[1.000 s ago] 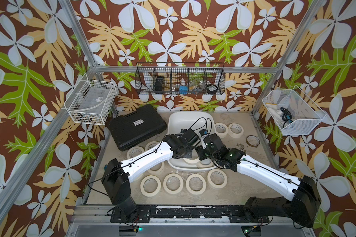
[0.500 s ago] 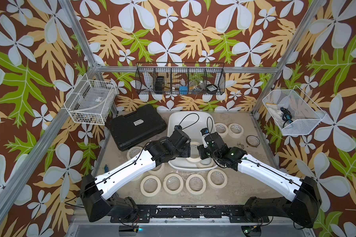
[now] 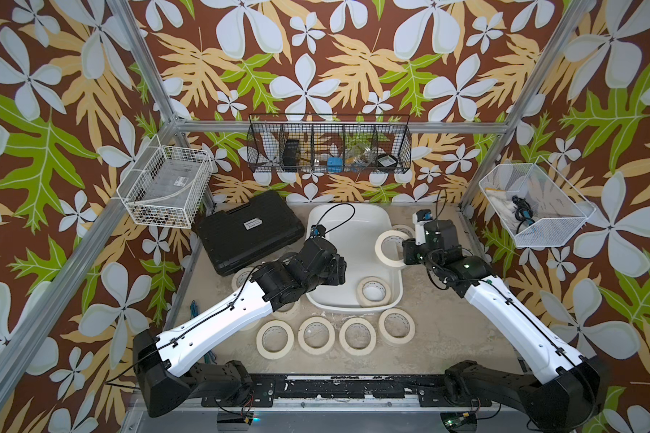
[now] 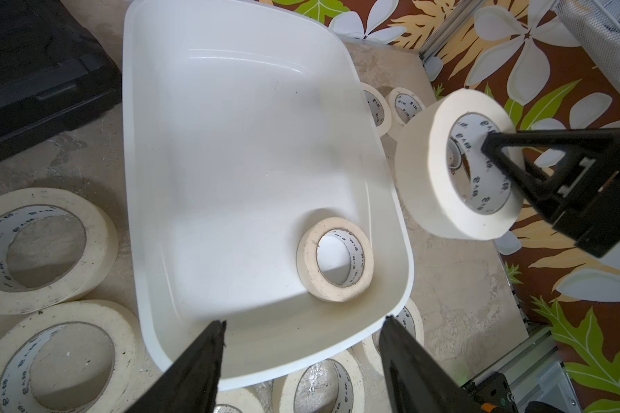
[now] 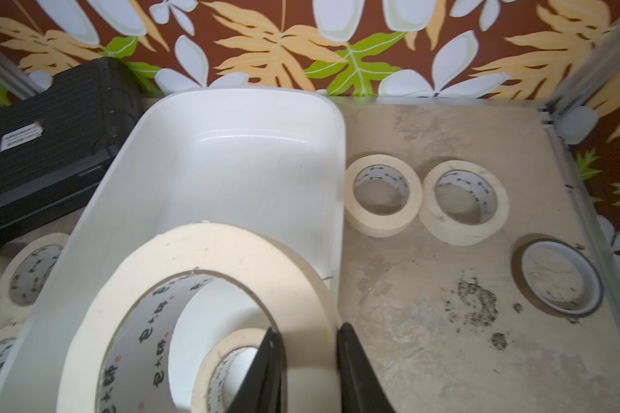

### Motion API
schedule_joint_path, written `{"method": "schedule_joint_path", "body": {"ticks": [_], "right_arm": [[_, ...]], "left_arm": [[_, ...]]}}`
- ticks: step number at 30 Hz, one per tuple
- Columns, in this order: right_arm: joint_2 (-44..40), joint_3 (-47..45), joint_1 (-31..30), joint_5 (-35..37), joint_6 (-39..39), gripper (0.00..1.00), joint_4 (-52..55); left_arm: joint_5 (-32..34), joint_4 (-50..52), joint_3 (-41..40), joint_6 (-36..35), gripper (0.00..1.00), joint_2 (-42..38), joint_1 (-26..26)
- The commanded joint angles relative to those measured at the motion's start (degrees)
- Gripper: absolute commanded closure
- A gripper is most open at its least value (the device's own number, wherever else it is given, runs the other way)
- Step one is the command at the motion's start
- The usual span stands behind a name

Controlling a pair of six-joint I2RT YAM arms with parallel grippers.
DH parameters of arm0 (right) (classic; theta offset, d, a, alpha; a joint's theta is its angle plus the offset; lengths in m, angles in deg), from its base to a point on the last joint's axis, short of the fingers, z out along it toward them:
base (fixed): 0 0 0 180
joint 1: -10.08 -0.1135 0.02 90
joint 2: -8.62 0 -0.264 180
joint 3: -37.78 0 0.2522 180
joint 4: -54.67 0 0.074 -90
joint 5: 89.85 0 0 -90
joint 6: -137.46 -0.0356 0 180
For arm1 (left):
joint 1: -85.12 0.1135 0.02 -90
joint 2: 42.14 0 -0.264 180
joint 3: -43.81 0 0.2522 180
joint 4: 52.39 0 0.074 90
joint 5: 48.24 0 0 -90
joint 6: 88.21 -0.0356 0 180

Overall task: Take out the art tape in the storage box
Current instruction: Place the art tape at the center of the board.

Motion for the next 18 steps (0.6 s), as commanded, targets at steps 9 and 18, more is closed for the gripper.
{"method": "schedule_joint_path", "body": {"ticks": [9,18], "right_arm": [[1.2,-7.4,20.0,-4.9,-6.1,0.91,-7.5],[10.3,-11.4,21.0,-4.5,-7.1,0.91,-12.8]], "left_arm": [[-0.4,-0.6,0.7,-1.5,0.28,1.8,0.5],[-0.6,-0.4,0.7,-1.9,0.28,2.5,1.0]]}}
